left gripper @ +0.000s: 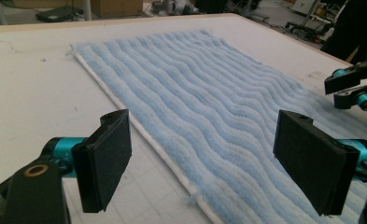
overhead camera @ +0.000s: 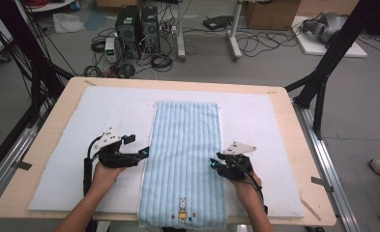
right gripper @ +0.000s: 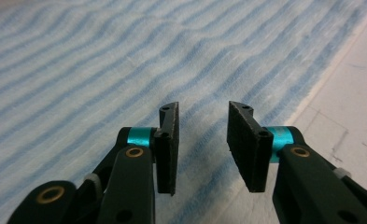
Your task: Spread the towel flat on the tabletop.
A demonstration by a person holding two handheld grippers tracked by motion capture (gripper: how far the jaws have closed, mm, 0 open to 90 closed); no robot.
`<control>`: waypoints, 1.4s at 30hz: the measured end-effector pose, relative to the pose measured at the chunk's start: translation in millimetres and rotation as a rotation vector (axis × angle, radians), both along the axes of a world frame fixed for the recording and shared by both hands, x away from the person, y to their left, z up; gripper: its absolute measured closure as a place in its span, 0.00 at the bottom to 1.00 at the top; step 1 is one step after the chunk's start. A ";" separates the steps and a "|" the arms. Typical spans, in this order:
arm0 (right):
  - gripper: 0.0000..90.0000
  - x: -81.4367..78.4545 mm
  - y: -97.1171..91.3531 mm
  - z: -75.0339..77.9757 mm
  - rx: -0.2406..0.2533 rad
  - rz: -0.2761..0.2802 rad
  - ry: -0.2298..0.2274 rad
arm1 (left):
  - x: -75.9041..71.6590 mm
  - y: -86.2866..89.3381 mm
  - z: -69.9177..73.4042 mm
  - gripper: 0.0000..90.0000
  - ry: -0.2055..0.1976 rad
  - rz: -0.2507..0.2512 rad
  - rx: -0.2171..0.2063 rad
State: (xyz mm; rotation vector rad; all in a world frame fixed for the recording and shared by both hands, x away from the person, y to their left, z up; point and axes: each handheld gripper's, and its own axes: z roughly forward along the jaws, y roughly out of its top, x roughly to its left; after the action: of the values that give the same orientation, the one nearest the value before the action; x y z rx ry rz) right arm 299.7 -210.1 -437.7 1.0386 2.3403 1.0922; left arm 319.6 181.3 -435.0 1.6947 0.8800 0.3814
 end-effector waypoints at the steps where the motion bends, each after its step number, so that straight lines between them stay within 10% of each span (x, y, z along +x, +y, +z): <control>1: 0.72 2.6 0.8 -1.9 -0.010 0.002 0.012 | 1.6 -0.2 -0.8 0.23 0.011 -0.004 0.006; 11: 0.72 2.4 -12.8 -5.3 -0.021 0.008 0.099 | 9.0 10.0 6.7 0.26 0.015 0.000 0.025; 17: 0.68 -3.2 -24.7 2.4 0.084 -0.036 0.020 | 18.5 10.3 7.5 0.36 -0.018 -0.042 0.091; 25: 0.67 -3.0 -32.3 5.2 0.087 -0.107 -0.014 | 53.1 -15.0 -1.1 0.36 0.091 0.007 0.158; 34: 0.64 -1.0 -31.2 4.3 0.079 -0.110 -0.008 | 95.4 -45.7 -4.4 0.62 0.096 0.070 0.272; 42: 0.61 -1.6 -33.4 4.3 0.083 -0.108 -0.006 | 99.8 -53.0 -15.5 0.86 0.097 0.114 0.392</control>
State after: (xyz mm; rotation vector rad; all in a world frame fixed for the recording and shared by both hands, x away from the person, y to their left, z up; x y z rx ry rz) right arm 298.0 -243.6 -433.4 1.1747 2.2228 1.1580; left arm 419.4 128.3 -450.5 2.0401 1.0241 0.5821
